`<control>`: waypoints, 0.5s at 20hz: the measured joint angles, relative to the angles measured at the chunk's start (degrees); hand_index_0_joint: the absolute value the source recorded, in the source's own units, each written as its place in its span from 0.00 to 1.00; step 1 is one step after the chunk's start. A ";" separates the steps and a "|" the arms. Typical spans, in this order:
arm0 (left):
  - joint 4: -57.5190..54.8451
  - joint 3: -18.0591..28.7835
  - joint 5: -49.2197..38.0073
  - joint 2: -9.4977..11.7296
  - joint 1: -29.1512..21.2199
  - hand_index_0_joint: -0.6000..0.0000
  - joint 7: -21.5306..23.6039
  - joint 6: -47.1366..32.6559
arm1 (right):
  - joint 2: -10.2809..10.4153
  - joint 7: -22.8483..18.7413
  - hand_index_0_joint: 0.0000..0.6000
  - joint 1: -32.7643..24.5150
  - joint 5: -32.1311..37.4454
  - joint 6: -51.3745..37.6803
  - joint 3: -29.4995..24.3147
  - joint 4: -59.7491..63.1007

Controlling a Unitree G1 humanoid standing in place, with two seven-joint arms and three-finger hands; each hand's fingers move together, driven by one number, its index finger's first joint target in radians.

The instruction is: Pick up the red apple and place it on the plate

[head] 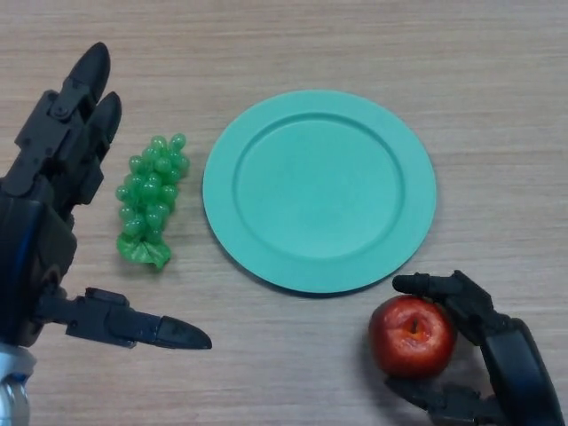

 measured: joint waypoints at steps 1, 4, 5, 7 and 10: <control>0.04 0.03 0.00 0.00 0.01 1.00 -0.01 0.00 | 0.00 0.34 1.00 0.13 0.30 0.56 0.14 -1.84; 0.02 1.38 -0.05 0.01 0.00 1.00 -0.64 0.00 | -0.01 1.74 1.00 1.08 4.05 6.15 0.43 -8.47; 0.00 2.54 -0.05 0.01 0.00 1.00 -0.68 -0.01 | -0.07 1.84 1.00 1.52 4.80 9.69 0.71 -12.79; 0.03 2.38 -0.03 -0.10 0.75 1.00 -0.69 -0.20 | -0.30 2.60 1.00 0.46 4.81 16.26 1.99 -20.40; 0.05 1.76 0.03 -0.61 2.20 1.00 -1.11 -1.56 | -0.30 4.38 1.00 -7.50 4.77 25.45 5.05 -26.60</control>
